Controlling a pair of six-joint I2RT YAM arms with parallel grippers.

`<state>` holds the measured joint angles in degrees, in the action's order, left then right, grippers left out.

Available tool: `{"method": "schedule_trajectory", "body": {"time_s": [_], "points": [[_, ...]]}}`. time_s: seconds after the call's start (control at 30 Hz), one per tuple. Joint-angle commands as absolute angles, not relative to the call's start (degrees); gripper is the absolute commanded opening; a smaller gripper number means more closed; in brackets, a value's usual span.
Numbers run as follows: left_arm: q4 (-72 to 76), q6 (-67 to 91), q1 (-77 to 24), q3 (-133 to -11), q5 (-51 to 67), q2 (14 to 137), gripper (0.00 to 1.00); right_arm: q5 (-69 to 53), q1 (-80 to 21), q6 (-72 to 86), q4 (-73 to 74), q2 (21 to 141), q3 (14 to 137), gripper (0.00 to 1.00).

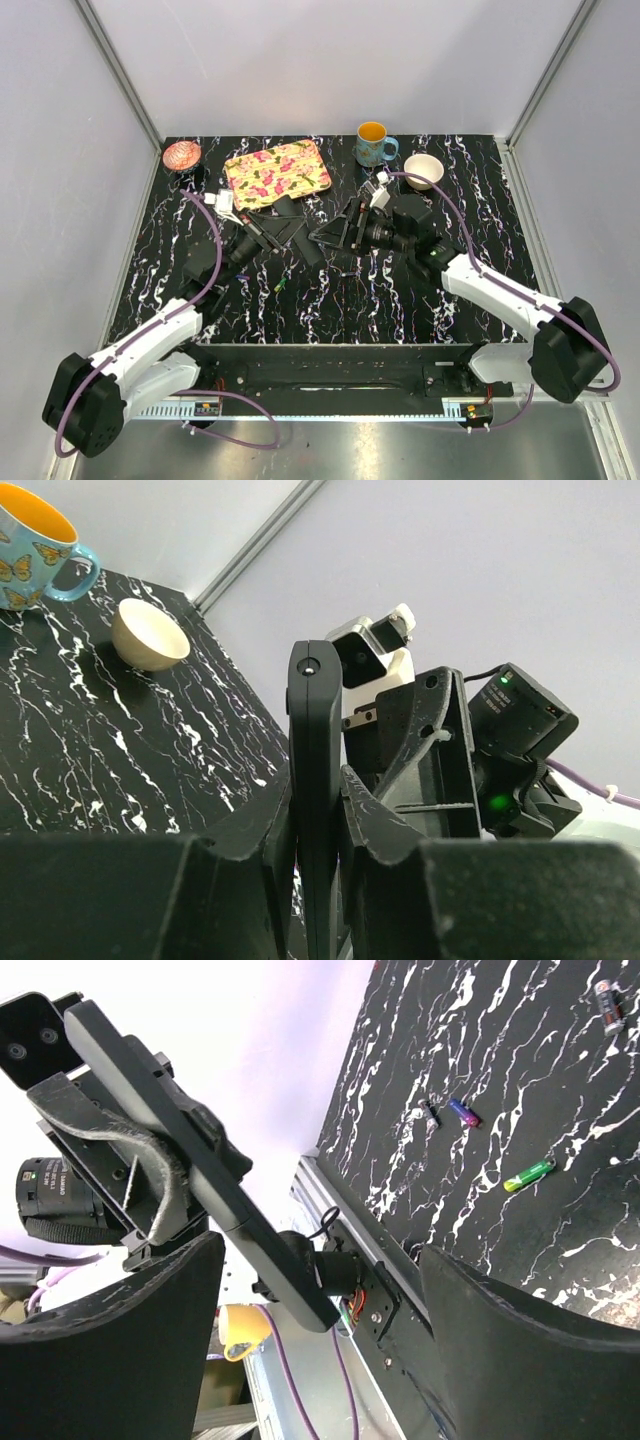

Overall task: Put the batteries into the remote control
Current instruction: Remove the battery cover from the remote control.

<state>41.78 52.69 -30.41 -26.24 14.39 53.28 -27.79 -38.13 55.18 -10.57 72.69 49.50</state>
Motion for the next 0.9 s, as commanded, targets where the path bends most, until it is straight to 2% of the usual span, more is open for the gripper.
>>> {"method": "schedule_trajectory", "body": {"time_s": [0.0,0.17,0.33,0.67,0.87], "points": [[42.63,48.69,-31.11,-29.09,11.16,52.64,0.0,-32.08,-38.14,56.78,-16.35,73.65,52.64,0.86],[42.19,48.69,-31.38,-29.27,10.11,53.0,0.0,-34.18,-38.14,57.39,-17.4,75.14,53.08,0.8],[42.1,49.92,-31.46,-29.88,10.02,53.79,0.0,-35.94,-38.14,57.74,-17.58,76.55,53.26,0.69],[43.06,51.77,-31.46,-31.03,11.34,55.72,0.0,-36.65,-38.14,58.09,-17.75,77.43,53.17,0.67],[43.59,51.5,-31.64,-30.41,11.34,54.85,0.0,-36.65,-38.14,59.85,-19.94,78.31,52.47,0.56]]}}
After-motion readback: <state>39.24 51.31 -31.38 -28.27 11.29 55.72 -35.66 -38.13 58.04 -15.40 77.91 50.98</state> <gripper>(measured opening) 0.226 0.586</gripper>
